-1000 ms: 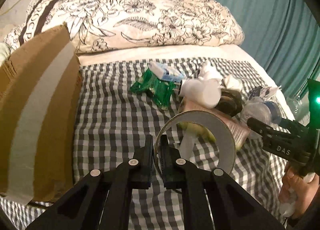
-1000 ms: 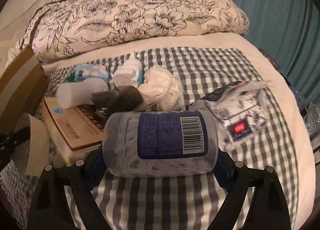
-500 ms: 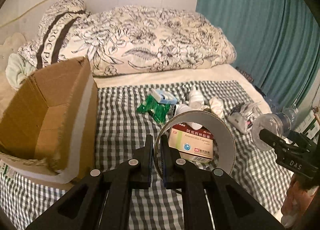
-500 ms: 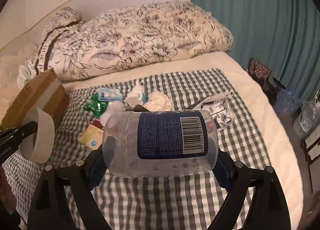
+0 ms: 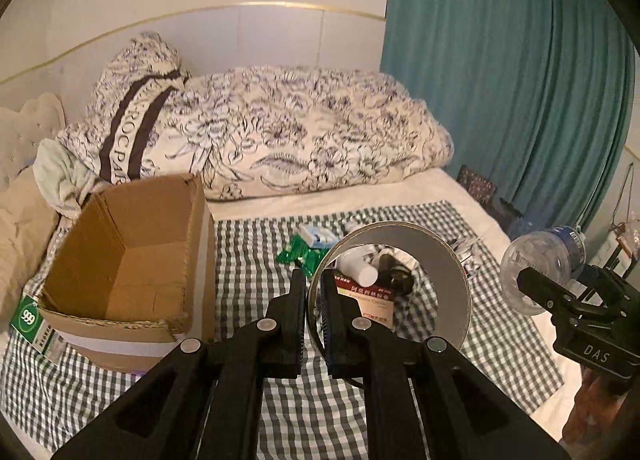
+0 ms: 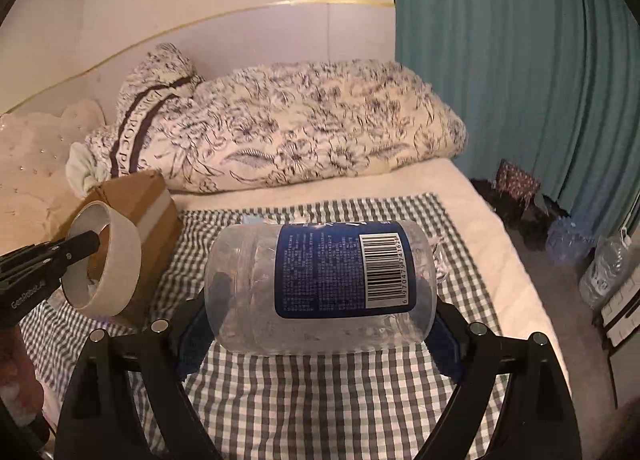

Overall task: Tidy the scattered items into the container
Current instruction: 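Carry the tape roll and water bottle with both tools over the cardboard box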

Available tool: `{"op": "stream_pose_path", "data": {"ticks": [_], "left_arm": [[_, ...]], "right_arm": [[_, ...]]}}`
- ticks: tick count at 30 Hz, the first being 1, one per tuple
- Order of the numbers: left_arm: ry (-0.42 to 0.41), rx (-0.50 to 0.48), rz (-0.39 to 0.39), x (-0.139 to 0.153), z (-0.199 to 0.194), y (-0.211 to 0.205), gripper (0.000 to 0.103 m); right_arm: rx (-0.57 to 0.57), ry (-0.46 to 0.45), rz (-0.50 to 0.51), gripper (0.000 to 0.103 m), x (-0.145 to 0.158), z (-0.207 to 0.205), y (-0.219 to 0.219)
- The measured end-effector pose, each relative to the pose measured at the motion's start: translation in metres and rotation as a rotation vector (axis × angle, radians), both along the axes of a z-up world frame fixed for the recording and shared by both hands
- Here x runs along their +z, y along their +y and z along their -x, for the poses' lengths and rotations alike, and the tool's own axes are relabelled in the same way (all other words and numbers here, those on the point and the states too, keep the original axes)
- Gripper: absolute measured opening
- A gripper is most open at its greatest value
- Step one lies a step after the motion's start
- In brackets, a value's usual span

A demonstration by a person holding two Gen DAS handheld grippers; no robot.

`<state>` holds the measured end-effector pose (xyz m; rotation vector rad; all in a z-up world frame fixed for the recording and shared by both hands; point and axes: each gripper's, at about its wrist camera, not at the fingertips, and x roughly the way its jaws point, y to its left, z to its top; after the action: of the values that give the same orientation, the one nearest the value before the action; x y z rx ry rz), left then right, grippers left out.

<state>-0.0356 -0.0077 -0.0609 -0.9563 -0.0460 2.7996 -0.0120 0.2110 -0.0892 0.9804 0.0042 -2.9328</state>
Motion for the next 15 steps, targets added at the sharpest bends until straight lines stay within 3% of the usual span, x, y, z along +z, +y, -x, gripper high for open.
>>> {"op": "stream_pose_path", "data": {"ticks": [15], "left_arm": [[0.105,0.017,-0.008,0.054,-0.048,-0.011,0.007]], "right_arm": [[0.010,0.116,-0.019,0.089,0.057,-0.054,-0.013]]}}
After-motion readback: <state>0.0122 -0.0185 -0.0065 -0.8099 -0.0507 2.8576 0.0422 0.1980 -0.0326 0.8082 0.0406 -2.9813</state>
